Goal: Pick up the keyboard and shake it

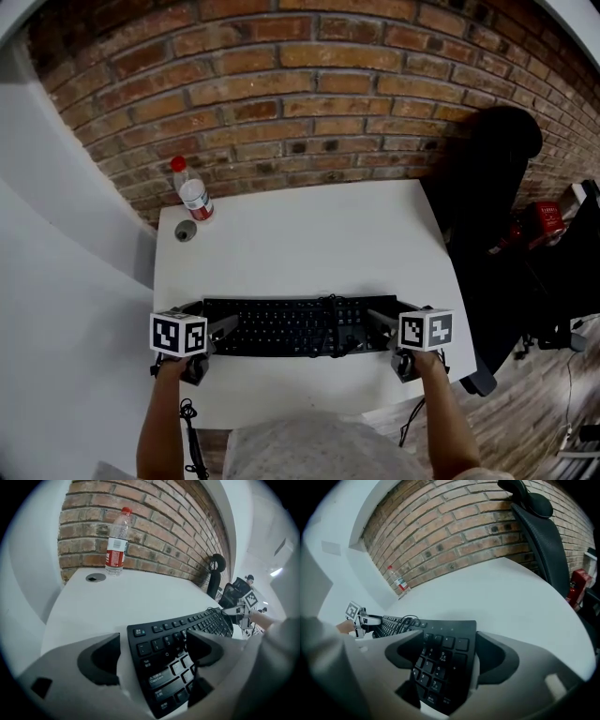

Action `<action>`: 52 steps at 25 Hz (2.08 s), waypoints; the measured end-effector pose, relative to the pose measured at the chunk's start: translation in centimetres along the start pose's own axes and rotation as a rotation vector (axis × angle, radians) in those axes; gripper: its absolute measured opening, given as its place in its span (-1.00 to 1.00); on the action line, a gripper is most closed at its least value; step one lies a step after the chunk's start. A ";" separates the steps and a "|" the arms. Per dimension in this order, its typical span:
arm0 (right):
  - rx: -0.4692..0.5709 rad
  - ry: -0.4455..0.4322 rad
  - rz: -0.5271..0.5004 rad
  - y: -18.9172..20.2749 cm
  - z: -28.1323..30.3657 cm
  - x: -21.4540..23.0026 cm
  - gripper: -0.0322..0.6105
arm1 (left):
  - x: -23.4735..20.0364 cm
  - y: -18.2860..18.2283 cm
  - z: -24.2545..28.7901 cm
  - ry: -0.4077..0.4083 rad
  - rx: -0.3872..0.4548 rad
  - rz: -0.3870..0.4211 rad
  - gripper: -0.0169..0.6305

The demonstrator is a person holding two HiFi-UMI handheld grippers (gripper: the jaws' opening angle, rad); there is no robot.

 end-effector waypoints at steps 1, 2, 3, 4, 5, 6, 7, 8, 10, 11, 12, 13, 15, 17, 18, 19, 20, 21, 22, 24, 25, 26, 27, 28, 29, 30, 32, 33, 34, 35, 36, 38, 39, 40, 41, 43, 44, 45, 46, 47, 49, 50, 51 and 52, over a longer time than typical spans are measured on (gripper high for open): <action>-0.005 0.000 0.001 0.0 0.0 0.0 0.22 | 0.1 -0.1 0.1 0.005 -0.005 -0.004 0.39; -0.008 0.001 0.003 -0.1 0.0 0.0 0.21 | 0.3 -0.3 0.2 0.009 -0.009 -0.013 0.28; -0.008 0.004 0.006 0.0 0.1 0.0 0.21 | 0.3 -0.4 0.3 0.009 -0.013 -0.023 0.27; -0.007 0.008 0.008 0.0 0.1 0.0 0.21 | 0.3 -0.4 0.3 0.007 -0.013 -0.031 0.27; -0.004 0.014 0.009 -0.1 0.1 -0.1 0.19 | 0.3 -0.5 0.2 0.005 -0.009 -0.037 0.27; 0.000 0.018 0.012 -0.1 0.1 -0.1 0.18 | 0.3 -0.5 0.2 0.002 -0.003 -0.042 0.25; 0.006 0.021 0.017 -0.1 0.1 0.0 0.18 | 0.3 -0.4 0.3 -0.005 0.000 -0.044 0.25; 0.013 0.023 0.024 -0.1 0.1 0.1 0.16 | 0.4 -0.4 0.3 -0.014 0.000 -0.044 0.24; 0.029 0.026 0.038 0.0 0.1 0.2 0.14 | 0.5 -0.3 0.3 -0.030 -0.003 -0.045 0.23; 0.036 0.028 0.042 0.1 0.0 0.2 0.13 | 0.6 -0.3 0.3 -0.035 -0.005 -0.047 0.22; 0.041 0.030 0.042 0.1 0.0 0.1 0.12 | 0.6 -0.2 0.2 -0.039 -0.006 -0.049 0.22; 0.046 0.032 0.037 0.0 -0.1 0.0 0.11 | 0.7 0.0 0.0 -0.042 -0.005 -0.052 0.22; 0.053 0.033 0.018 -0.2 -0.4 -0.3 0.11 | 0.9 0.3 -0.5 -0.050 0.004 -0.059 0.22; 0.058 0.030 0.003 -0.5 -0.6 -0.6 0.10 | 1.1 0.5 -0.9 -0.063 0.021 -0.062 0.22; 0.061 0.029 -0.002 -0.5 -0.7 -0.7 0.10 | 1.2 0.6 -1.0 -0.070 0.028 -0.061 0.22; 0.065 0.027 -0.008 -0.6 -0.7 -0.8 0.10 | 1.3 0.6 -1.1 -0.077 0.033 -0.059 0.22; 0.070 0.026 -0.014 -0.6 -0.8 -0.8 0.10 | 1.4 0.6 -1.3 -0.083 0.037 -0.056 0.22; 0.074 0.024 -0.021 -0.6 -0.9 -0.9 0.10 | 1.5 0.6 -1.5 -0.089 0.042 -0.054 0.21; 0.078 0.022 -0.027 -0.7 -1.0 -1.0 0.10 | 1.5 0.6 -1.7 -0.095 0.049 -0.054 0.21; 0.086 0.017 -0.040 -0.8 -1.3 -1.3 0.10 | 1.7 0.6 -2.2 -0.111 0.066 -0.055 0.19; 0.090 0.015 -0.046 -0.9 -1.4 -1.4 0.10 | 1.9 0.6 -2.5 -0.119 0.075 -0.056 0.18; 0.094 0.012 -0.052 -0.9 -1.6 -1.5 0.10 | 2.0 0.6 -2.7 -0.127 0.083 -0.055 0.18; 0.097 0.009 -0.058 -1.0 -1.8 -1.6 0.09 | 2.2 0.6 -3.0 -0.134 0.089 -0.053 0.17; 0.100 0.006 -0.063 -1.1 -1.9 -1.7 0.09 | 2.4 0.6 -3.2 -0.140 0.094 -0.052 0.17; 0.103 0.003 -0.068 -1.1 -2.1 -1.8 0.09 | 2.5 0.7 -3.4 -0.146 0.098 -0.052 0.17; 0.106 0.001 -0.073 -1.1 -2.2 -1.9 0.09 | 2.6 0.7 -3.6 -0.151 0.104 -0.053 0.17; 0.113 -0.004 -0.083 -1.1 -2.4 -2.1 0.09 | 2.8 0.8 -4.0 -0.161 0.116 -0.053 0.16; 0.117 -0.006 -0.089 -1.1 -2.5 -2.2 0.09 | 2.9 0.8 -4.2 -0.167 0.122 -0.051 0.15; 0.122 -0.009 -0.095 -1.1 -2.7 -2.3 0.09 | 3.0 0.9 -4.4 -0.174 0.128 -0.048 0.15; 0.127 -0.013 -0.102 -1.2 -2.8 -2.4 0.09 | 3.1 0.9 -4.6 -0.180 0.134 -0.046 0.15; 0.133 -0.016 -0.109 -1.2 -2.9 -2.5 0.09 | 3.2 0.9 -4.8 -0.186 0.140 -0.042 0.15; 0.146 -0.024 -0.125 -1.2 -3.1 -2.7 0.09 | 3.4 0.9 -5.2 -0.197 0.156 -0.036 0.15; 0.155 -0.027 -0.134 -1.3 -3.2 -2.9 0.09 | 3.5 0.9 -5.3 -0.204 0.164 -0.033 0.15; 0.163 -0.030 -0.143 -1.3 -3.3 -3.0 0.09 | 3.5 0.9 -5.5 -0.212 0.172 -0.032 0.15; 0.171 -0.033 -0.153 -1.4 -3.5 -3.1 0.09 | 3.6 0.9 -5.7 -0.220 0.180 -0.031 0.14; 0.186 -0.042 -0.171 -1.4 -3.7 -3.3 0.09 | 3.8 0.9 -6.1 -0.233 0.196 -0.027 0.13; 0.191 -0.046 -0.180 -1.4 -3.8 -3.3 0.09 | 4.0 0.9 -6.3 -0.239 0.204 -0.023 0.13; 0.198 -0.049 -0.189 -1.4 -4.0 -3.3 0.09 | 4.1 0.9 -6.4 -0.244 0.211 -0.018 0.13; 0.207 -0.051 -0.200 -1.4 -4.1 -3.4 0.09 | 4.3 0.9 -6.5 -0.249 0.219 -0.015 0.13; 0.219 -0.052 -0.211 -1.4 -4.2 -3.4 0.09 | 4.4 0.9 -6.6 -0.253 0.225 -0.013 0.13; 0.242 -0.057 -0.231 -1.3 -4.3 -3.5 0.09 | 4.5 1.0 -6.8 -0.258 0.236 -0.012 0.13; 0.251 -0.060 -0.241 -1.3 -4.4 -3.6 0.09 | 4.6 1.1 -7.0 -0.260 0.240 -0.013 0.12; 0.259 -0.064 -0.251 -1.2 -4.6 -3.7 0.09 | 4.7 1.3 -7.1 -0.263 0.244 -0.013 0.12; 0.269 -0.067 -0.261 -1.2 -4.7 -3.8 0.09 | 4.7 1.4 -7.2 -0.266 0.249 -0.013 0.12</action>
Point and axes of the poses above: the fingertips, and each gripper's own axes: z forward along the fingers, x to its right, y out of its underside, the point moved 9 cm from there along -z, backward along the fingers, and after that the axes turned 9 degrees about z, right-handed, at the moved point
